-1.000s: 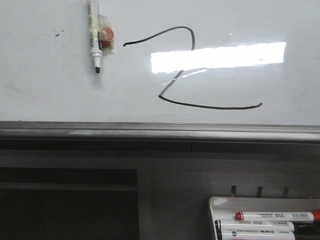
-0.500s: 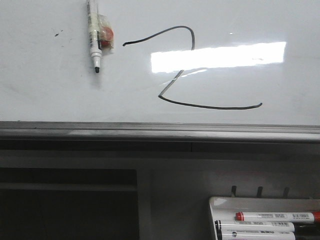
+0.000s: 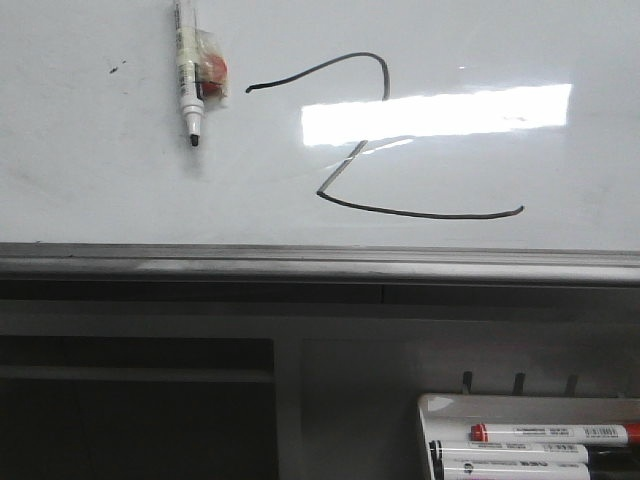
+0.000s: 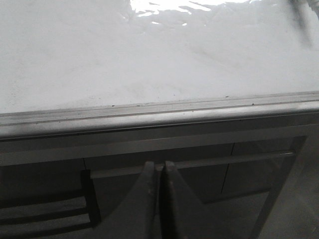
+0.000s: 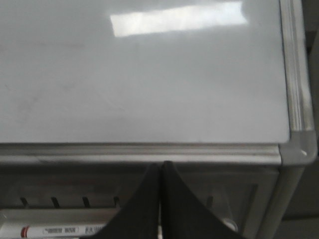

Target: Write number 2 on whiteboard

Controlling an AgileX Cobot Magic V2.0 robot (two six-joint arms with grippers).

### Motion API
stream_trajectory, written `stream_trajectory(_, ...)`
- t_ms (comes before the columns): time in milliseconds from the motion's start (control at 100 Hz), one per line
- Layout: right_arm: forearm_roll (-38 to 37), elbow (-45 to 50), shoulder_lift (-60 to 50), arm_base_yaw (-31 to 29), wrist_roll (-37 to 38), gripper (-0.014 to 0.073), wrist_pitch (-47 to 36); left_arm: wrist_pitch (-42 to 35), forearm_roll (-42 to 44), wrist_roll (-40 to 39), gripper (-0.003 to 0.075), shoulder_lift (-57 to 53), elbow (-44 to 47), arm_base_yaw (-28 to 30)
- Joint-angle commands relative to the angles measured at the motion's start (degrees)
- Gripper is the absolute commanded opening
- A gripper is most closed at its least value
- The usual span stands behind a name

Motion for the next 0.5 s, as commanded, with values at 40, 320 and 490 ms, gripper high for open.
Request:
stream_trajectory(40, -0.99, 1.39, 0.74, -0.5, 0.08, -0.0071, 3.11, -4.08, -0.41, -0.49, -0.002, 0.57, 0.62, 0.13)
stream_trajectory(320, -1.09, 1.39, -3.15, -0.5, 0.08, -0.0071, 2.46, -4.08, -0.41, -0.49, -0.002, 0.57, 0.62, 0.13)
stream_trajectory(490, -1.09, 1.39, -3.08, -0.55, 0.08, -0.0071, 2.76, -4.08, -0.41, -0.49, -0.002, 0.57, 0.62, 0.13)
